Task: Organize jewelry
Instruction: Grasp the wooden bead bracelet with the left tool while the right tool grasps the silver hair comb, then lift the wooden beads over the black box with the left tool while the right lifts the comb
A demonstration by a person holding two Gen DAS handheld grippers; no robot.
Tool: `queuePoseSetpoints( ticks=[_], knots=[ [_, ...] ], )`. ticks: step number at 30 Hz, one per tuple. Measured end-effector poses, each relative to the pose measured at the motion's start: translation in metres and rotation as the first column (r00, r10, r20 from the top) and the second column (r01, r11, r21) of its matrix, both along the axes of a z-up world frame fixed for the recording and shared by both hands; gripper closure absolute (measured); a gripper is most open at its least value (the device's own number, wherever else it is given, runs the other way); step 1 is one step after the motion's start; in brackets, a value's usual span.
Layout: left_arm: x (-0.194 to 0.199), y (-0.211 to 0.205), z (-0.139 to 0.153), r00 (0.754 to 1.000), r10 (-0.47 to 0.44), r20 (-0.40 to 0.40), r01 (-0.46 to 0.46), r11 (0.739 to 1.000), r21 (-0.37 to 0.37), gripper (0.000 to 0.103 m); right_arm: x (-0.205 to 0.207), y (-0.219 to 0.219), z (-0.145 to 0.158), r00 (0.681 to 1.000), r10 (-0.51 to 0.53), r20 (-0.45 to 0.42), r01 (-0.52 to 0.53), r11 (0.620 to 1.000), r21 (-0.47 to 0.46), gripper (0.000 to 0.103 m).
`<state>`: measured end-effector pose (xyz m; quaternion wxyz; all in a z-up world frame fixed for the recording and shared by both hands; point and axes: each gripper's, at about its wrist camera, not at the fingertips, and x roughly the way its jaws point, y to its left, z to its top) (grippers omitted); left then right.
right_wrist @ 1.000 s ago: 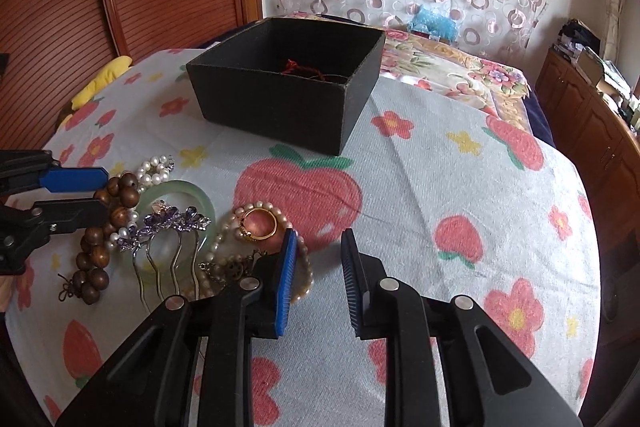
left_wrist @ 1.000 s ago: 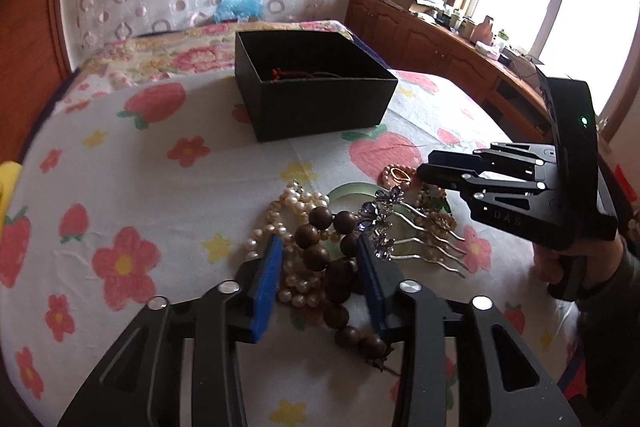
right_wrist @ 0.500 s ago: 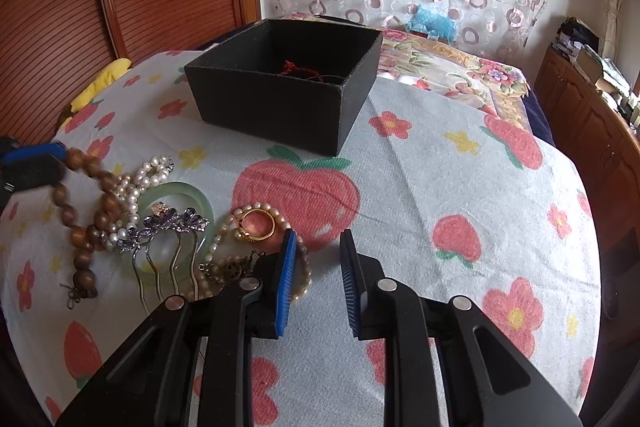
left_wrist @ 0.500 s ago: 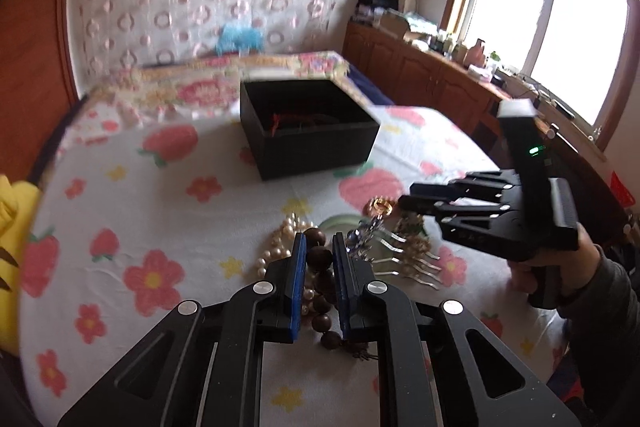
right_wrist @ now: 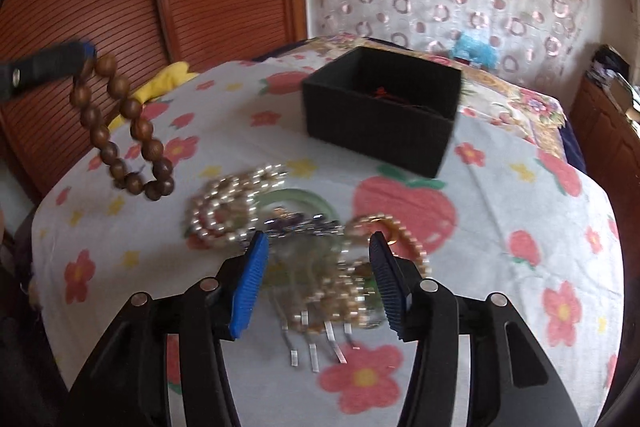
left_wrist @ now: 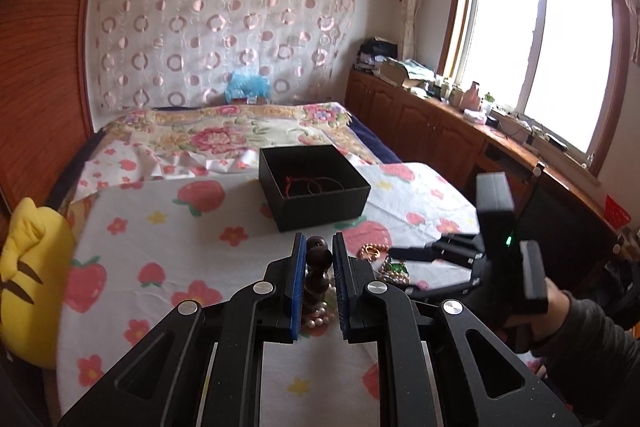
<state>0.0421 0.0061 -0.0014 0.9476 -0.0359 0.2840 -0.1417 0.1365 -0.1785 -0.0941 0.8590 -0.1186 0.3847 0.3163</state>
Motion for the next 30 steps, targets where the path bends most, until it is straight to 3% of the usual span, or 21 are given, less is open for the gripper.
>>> queuePoseSetpoints(
  ticks=[5,10,17,23,30],
  knots=[
    [-0.004,0.007,0.005,1.0,0.008,0.016,-0.008,1.0,-0.01,0.091,0.0,0.014,-0.004,0.999,0.027,-0.018,-0.027,1.0,-0.001,0.04],
    [-0.005,0.011,0.005,1.0,0.014,0.013,-0.014,1.0,-0.013,0.091,0.001,0.026,-0.009,0.999,0.037,0.003,-0.037,0.997,-0.065,0.031],
    [-0.007,0.016,0.0,1.0,0.026,0.003,-0.026,0.999,-0.025,0.091,0.008,0.033,-0.014,0.999,0.046,-0.025,-0.049,0.995,-0.091,0.032],
    [-0.007,0.017,-0.002,1.0,0.026,0.003,-0.026,0.999,-0.025,0.091,0.0,0.03,-0.01,0.999,0.045,-0.006,-0.046,0.995,-0.092,0.038],
    [-0.008,0.019,-0.004,1.0,0.024,0.001,-0.024,0.999,-0.025,0.091,-0.006,0.02,-0.005,0.999,0.037,0.017,-0.035,0.997,-0.071,0.039]
  ],
)
